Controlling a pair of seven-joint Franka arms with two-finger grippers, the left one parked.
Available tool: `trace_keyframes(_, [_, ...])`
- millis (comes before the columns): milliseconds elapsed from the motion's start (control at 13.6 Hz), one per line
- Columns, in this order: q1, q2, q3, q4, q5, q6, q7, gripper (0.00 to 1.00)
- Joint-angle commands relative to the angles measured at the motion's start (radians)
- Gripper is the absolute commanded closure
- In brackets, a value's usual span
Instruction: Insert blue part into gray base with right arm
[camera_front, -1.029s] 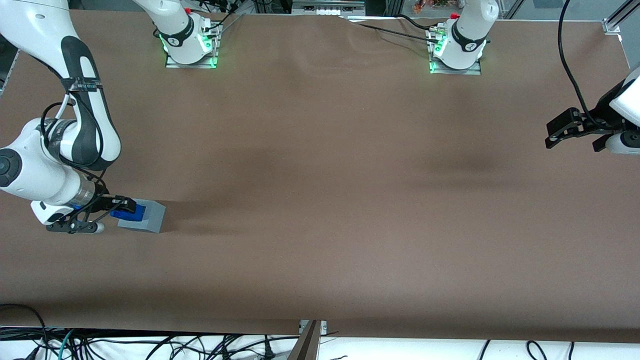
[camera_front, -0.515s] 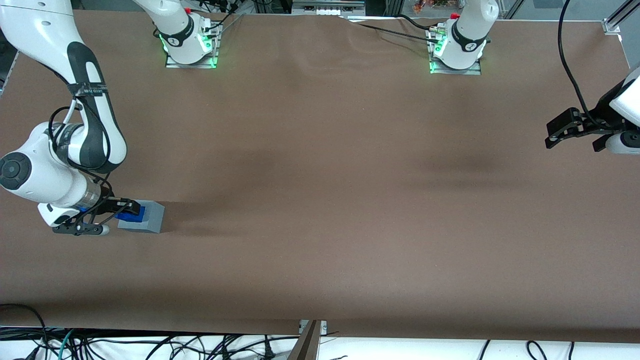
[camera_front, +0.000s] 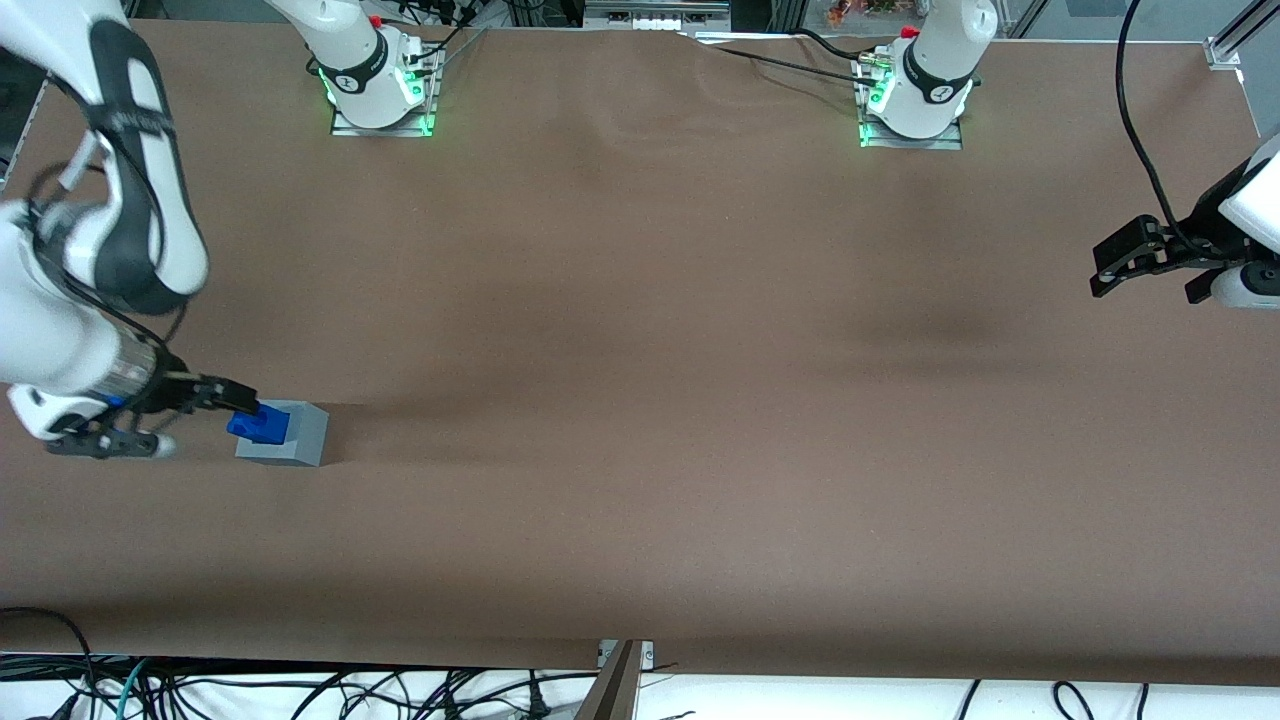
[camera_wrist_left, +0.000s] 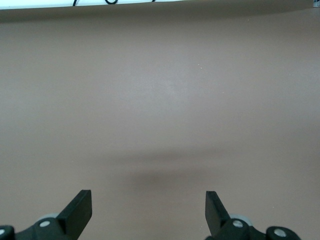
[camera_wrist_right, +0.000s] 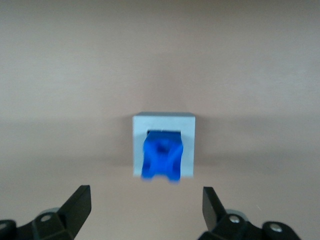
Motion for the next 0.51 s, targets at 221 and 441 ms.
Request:
trace_keyframes(221, [-0.005,-0.344,0.06,-0.047,-0.04,-0.293,0.023,0.01])
trace_keyframes(441, [-0.005,-0.356,0.061,-0.049,-0.043,-0.31,0.02,0.01])
